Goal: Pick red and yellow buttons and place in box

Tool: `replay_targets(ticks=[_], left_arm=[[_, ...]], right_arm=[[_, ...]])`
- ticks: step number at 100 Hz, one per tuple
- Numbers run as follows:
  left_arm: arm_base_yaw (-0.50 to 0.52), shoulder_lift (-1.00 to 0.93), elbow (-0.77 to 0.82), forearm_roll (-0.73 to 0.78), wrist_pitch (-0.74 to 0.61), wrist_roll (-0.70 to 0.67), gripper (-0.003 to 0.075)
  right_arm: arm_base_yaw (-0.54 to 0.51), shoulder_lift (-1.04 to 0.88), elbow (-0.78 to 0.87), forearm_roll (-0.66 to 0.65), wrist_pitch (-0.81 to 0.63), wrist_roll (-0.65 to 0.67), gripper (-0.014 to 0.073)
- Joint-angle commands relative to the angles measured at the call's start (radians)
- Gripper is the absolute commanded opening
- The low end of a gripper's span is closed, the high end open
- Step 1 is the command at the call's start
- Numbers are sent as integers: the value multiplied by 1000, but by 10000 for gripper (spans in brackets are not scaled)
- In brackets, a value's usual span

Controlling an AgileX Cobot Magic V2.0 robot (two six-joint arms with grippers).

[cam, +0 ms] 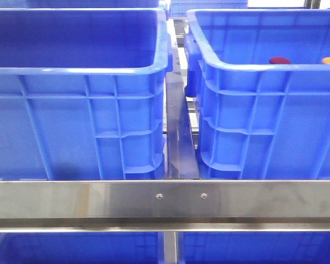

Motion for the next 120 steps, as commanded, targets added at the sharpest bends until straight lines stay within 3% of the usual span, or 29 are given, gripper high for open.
replay_targets(ticks=[1, 37, 56, 76, 101, 120], left_arm=[[-8, -3, -22, 33, -47, -11, -19], [-8, -3, -22, 71, -53, 26, -19], [13, -26, 15, 70, -174, 125, -19], [209, -116, 165, 8, -399, 148, -19], [534, -272, 384, -311, -659, 461, -19], [681, -427, 548, -466, -768, 609, -19]], right_arm=[[-7, -3, -27, 48, 32, -11, -68], [-7, -3, -27, 48, 32, -11, -68], [-7, -3, -27, 48, 32, -11, -68], [-7, -3, -27, 48, 32, -11, -68], [-7, -3, -27, 48, 32, -11, -68], [-7, -3, -27, 48, 32, -11, -68]])
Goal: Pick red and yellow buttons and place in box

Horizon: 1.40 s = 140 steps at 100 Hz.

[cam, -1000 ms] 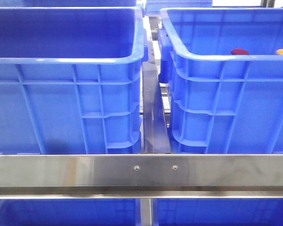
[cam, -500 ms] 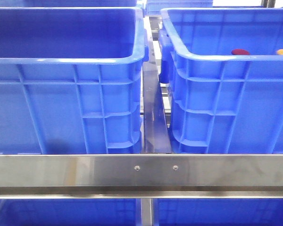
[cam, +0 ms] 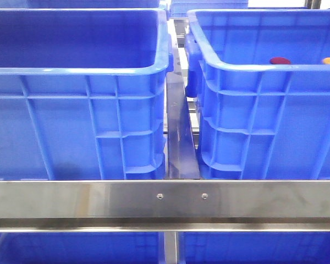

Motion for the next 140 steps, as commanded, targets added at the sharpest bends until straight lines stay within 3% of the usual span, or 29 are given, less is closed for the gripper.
replay_targets(ticks=[1, 15, 49, 97, 140], left_arm=[[57, -61, 42, -96, -133, 99, -19], [150, -171, 161, -239, -210, 251, -19], [310, -309, 391, -299, -303, 249, -19], [340, -383, 559, -284, -451, 211, -19], [340, -383, 559, -284, -440, 211, -19]], right_arm=[[-7, -3, -27, 48, 31, -9, -68], [-7, -3, -27, 48, 31, -9, -68], [-7, -3, -27, 48, 31, -9, -68], [-7, -3, -27, 48, 31, -9, -68], [-7, -3, -27, 48, 31, -9, -68]])
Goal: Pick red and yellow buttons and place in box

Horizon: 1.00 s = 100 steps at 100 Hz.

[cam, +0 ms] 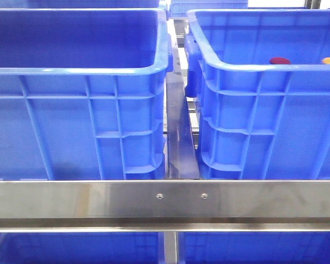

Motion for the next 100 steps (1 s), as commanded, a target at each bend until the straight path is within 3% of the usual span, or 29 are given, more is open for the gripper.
replay_targets(ticks=[1, 100], left_arm=[[1, -35, 49, 0, -83, -11, -19], [1, -35, 49, 0, -83, -11, -19]], right_arm=[[-7, -3, -27, 48, 31, -9, -68], [-7, -3, -27, 35, 1, -8, -68]])
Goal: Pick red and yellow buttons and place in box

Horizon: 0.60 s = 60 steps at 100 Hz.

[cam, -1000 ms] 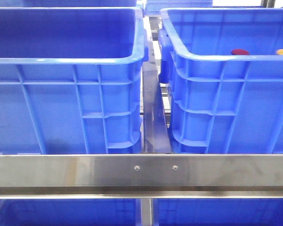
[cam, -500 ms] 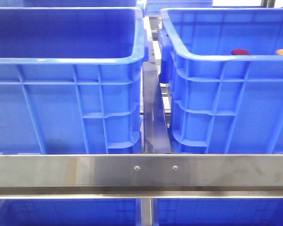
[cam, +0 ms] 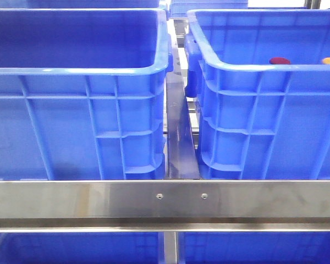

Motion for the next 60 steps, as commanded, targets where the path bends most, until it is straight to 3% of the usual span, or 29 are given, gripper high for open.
replay_targets(ticks=[1, 13, 44, 60], left_arm=[[1, -35, 49, 0, -83, -11, -19], [1, -35, 49, 0, -83, -11, -19], [1, -35, 49, 0, -83, -11, -19], [1, -35, 49, 0, -83, -11, -19]], right_arm=[[-7, -3, -27, 30, 8, -7, -68], [-7, -3, -27, -178, 43, 124, -68], [-7, -10, -27, -1130, 52, 1056, -68], [3, -50, -25, -1469, 52, 1390, -68]])
